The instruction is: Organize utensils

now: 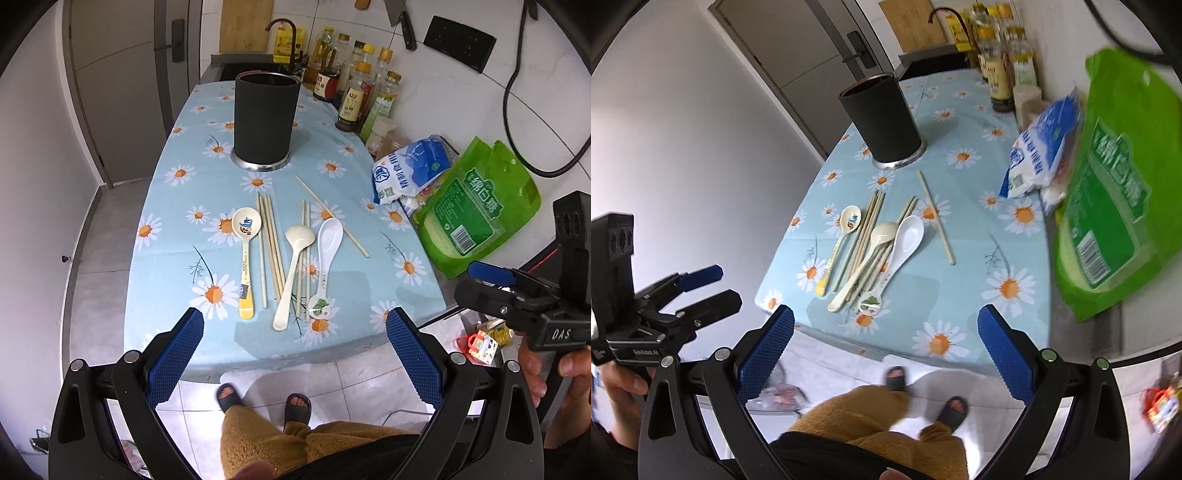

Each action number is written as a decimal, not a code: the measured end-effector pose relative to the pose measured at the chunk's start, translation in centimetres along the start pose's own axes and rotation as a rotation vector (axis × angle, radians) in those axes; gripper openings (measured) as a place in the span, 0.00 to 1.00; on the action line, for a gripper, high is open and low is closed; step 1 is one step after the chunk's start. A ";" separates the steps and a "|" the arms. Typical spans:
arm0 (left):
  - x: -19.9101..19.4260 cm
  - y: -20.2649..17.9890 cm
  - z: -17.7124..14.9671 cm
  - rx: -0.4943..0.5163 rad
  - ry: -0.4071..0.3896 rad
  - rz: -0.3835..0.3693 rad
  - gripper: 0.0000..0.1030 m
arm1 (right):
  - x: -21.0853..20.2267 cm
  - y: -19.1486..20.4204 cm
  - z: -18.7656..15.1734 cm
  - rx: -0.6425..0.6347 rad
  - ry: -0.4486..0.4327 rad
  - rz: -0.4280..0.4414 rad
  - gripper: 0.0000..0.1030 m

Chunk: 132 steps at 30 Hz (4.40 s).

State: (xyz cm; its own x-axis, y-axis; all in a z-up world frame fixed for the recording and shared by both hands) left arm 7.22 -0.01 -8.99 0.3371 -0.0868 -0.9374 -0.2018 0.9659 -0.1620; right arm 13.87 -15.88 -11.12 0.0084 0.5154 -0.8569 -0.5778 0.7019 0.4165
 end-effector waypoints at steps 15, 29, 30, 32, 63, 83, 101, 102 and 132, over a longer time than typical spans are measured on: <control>7.2 4.5 5.7 -0.016 0.115 -0.086 0.92 | 8.5 -2.3 4.4 0.121 0.104 0.144 0.62; 11.3 8.2 9.8 0.022 0.168 -0.149 0.92 | 14.3 -5.8 8.8 0.221 0.140 0.128 0.28; 11.6 8.3 10.0 0.026 0.171 -0.150 0.92 | 14.5 -6.1 9.0 0.226 0.142 0.118 0.25; 12.2 8.7 10.2 0.027 0.178 -0.150 0.92 | 14.7 -6.4 9.2 0.231 0.140 0.120 0.19; 16.8 7.7 12.5 0.178 0.217 -0.249 0.26 | 10.4 -5.7 8.8 0.176 0.001 0.040 0.05; 14.9 8.7 12.7 0.216 0.130 -0.209 0.03 | 9.9 -4.1 10.2 0.140 -0.047 0.033 0.05; 5.6 8.8 16.8 0.192 -0.173 -0.187 0.03 | 6.9 0.4 15.8 -0.012 -0.214 -0.002 0.05; 4.9 8.8 17.2 0.191 -0.195 -0.196 0.03 | 6.6 0.7 16.2 -0.022 -0.228 -0.010 0.05; -8.2 8.2 31.9 0.208 -0.720 -0.074 0.03 | -2.8 6.3 33.3 -0.259 -0.694 -0.150 0.05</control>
State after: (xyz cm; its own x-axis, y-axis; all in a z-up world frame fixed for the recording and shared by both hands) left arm 32.19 16.37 7.18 0.8754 -0.0415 -0.4817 -0.0014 0.9961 -0.0884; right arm 37.39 3.47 4.02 0.5647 0.6751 -0.4747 -0.7027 0.6949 0.1524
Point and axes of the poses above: each gripper's, at about its wrist camera, not at the fingertips, and x roughly the way its jaws point, y to its left, z to its top, the point moved 8 cm from there along x, roughly the way its jaws point, and after that the axes turned 14 degrees about y, right-handed, at the moved point
